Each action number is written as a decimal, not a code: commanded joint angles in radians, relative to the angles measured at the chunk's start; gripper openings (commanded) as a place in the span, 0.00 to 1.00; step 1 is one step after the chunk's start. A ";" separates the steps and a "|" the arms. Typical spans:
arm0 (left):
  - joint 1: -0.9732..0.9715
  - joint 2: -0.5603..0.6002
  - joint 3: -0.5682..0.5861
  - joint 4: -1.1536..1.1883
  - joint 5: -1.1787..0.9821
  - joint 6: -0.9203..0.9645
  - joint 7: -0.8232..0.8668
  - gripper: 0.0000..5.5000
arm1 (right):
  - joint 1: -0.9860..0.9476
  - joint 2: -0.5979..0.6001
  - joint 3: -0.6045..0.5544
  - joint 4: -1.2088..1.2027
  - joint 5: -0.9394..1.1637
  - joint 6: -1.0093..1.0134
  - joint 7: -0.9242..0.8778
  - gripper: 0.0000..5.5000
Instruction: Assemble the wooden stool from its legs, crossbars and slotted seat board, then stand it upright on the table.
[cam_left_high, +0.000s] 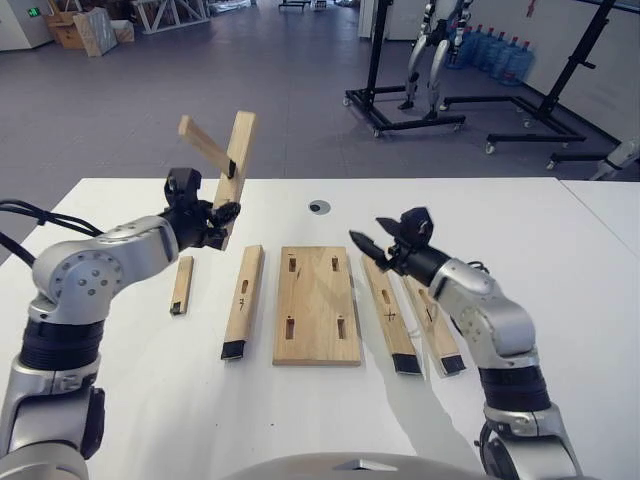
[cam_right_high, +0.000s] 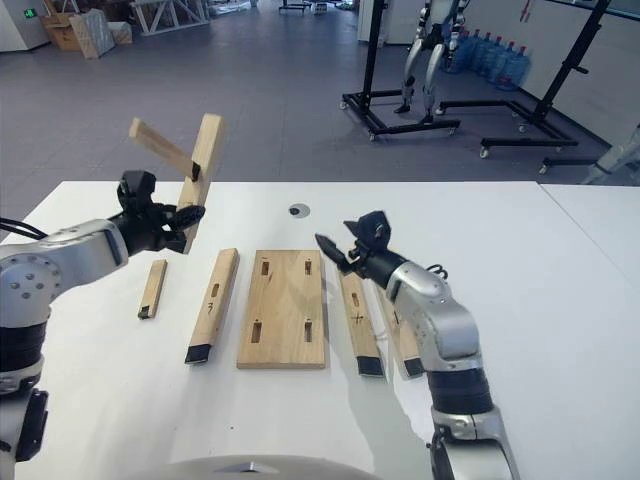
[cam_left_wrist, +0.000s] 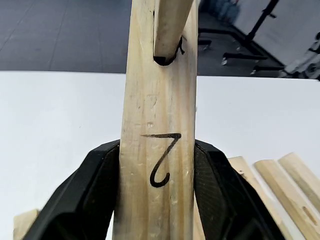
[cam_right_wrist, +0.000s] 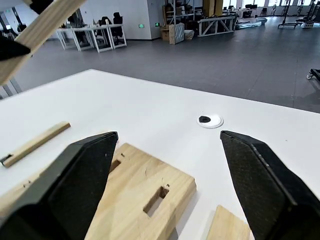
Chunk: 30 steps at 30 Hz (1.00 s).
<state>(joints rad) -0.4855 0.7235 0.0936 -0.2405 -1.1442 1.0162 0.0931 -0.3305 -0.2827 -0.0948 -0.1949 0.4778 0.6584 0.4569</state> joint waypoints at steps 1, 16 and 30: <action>0.056 -0.026 0.097 -0.008 -0.081 -0.040 -0.263 0.37 | -0.201 -0.035 -0.238 0.076 0.346 0.246 0.009 0.69; 0.174 -0.186 0.111 0.047 -0.511 0.085 -0.428 0.37 | -0.343 0.018 -0.299 0.264 1.125 0.551 -0.177 0.69; 0.210 -0.158 0.030 0.022 -0.561 0.113 -0.436 0.37 | -0.283 0.018 -0.219 0.234 1.083 0.506 -0.157 0.94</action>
<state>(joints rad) -0.2777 0.5453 0.1316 -0.2187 -1.7137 1.1170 -0.3378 -0.6221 -0.2687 -0.3241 0.0713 1.5031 1.1389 0.3057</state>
